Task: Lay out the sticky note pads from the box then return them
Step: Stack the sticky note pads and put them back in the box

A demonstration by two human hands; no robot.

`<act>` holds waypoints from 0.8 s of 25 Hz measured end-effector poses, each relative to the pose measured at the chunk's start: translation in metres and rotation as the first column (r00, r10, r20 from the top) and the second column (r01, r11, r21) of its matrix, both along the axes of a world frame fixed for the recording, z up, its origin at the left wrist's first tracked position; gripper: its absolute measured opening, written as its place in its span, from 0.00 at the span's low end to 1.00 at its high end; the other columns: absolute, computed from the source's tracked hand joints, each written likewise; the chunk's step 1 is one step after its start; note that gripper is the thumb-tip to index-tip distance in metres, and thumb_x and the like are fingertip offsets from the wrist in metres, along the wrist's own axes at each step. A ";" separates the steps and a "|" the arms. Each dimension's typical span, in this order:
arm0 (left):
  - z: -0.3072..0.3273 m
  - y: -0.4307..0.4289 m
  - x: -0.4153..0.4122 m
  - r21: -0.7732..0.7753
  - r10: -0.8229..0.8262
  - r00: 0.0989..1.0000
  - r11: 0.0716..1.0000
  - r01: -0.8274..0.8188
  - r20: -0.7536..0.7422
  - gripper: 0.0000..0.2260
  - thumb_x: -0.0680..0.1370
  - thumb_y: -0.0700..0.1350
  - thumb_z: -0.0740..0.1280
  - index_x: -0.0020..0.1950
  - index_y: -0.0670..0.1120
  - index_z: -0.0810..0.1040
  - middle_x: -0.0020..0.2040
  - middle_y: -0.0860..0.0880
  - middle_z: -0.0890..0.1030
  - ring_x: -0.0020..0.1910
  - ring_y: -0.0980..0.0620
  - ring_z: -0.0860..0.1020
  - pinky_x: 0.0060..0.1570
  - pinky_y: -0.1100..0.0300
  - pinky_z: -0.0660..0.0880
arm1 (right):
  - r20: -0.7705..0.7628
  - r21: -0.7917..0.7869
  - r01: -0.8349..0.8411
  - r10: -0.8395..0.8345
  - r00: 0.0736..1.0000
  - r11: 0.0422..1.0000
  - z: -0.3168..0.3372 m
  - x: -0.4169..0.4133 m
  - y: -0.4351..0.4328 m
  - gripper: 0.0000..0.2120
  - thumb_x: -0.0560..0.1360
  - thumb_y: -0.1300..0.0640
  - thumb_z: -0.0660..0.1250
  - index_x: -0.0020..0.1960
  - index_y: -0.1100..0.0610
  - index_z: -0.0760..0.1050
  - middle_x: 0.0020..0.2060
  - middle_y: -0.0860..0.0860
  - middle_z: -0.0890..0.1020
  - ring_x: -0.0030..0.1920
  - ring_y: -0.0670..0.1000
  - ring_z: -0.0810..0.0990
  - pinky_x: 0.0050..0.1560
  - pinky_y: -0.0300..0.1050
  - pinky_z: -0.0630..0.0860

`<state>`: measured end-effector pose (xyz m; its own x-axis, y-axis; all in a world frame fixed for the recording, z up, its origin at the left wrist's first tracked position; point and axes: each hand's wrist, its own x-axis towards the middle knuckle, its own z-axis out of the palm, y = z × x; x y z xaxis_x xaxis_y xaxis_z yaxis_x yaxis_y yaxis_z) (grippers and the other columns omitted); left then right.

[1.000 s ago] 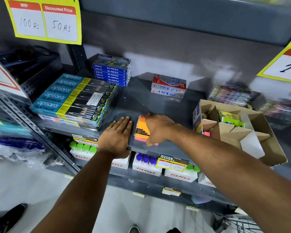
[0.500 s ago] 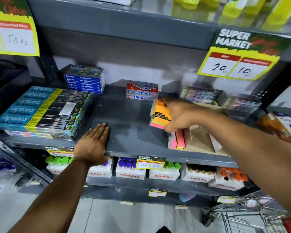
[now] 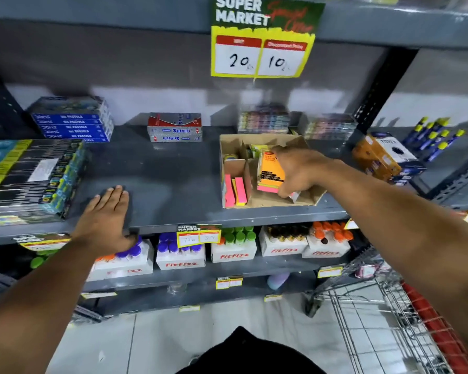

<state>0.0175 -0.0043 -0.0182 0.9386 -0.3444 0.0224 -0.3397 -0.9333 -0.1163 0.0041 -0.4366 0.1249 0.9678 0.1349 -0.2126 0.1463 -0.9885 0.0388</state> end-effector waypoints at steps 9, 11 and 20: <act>-0.007 -0.061 -0.003 0.027 -0.027 1.000 0.999 0.027 0.015 0.43 0.71 0.60 0.64 0.76 0.40 0.47 0.78 0.41 0.49 0.76 0.45 0.48 0.74 0.50 0.47 | -0.012 -0.184 -0.148 0.149 0.989 0.972 -0.033 0.010 0.010 0.41 0.53 0.41 0.77 0.61 0.53 0.66 0.42 0.50 0.77 0.39 0.53 0.74 0.35 0.46 0.73; -0.007 -0.062 -0.003 0.015 -0.018 1.000 1.000 0.018 0.008 0.44 0.70 0.60 0.65 0.76 0.41 0.47 0.78 0.42 0.49 0.76 0.45 0.48 0.74 0.50 0.48 | -0.004 -0.205 -0.167 0.170 0.985 0.964 -0.041 0.012 0.011 0.39 0.52 0.41 0.77 0.57 0.53 0.67 0.43 0.51 0.78 0.40 0.52 0.73 0.37 0.47 0.74; -0.010 -0.060 -0.002 0.035 -0.012 1.000 0.999 0.012 0.001 0.46 0.67 0.60 0.65 0.75 0.41 0.48 0.78 0.42 0.51 0.76 0.45 0.49 0.74 0.50 0.50 | -0.037 -0.147 -0.167 0.163 0.986 0.975 -0.054 0.020 0.007 0.40 0.51 0.39 0.76 0.58 0.53 0.68 0.48 0.51 0.78 0.41 0.51 0.71 0.39 0.47 0.72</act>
<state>0.0158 -0.0642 -0.0282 0.9345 -0.3559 0.0113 -0.3504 -0.9247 -0.1488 0.0243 -0.4291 0.0713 0.9291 0.2571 -0.2657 0.3093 -0.9342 0.1778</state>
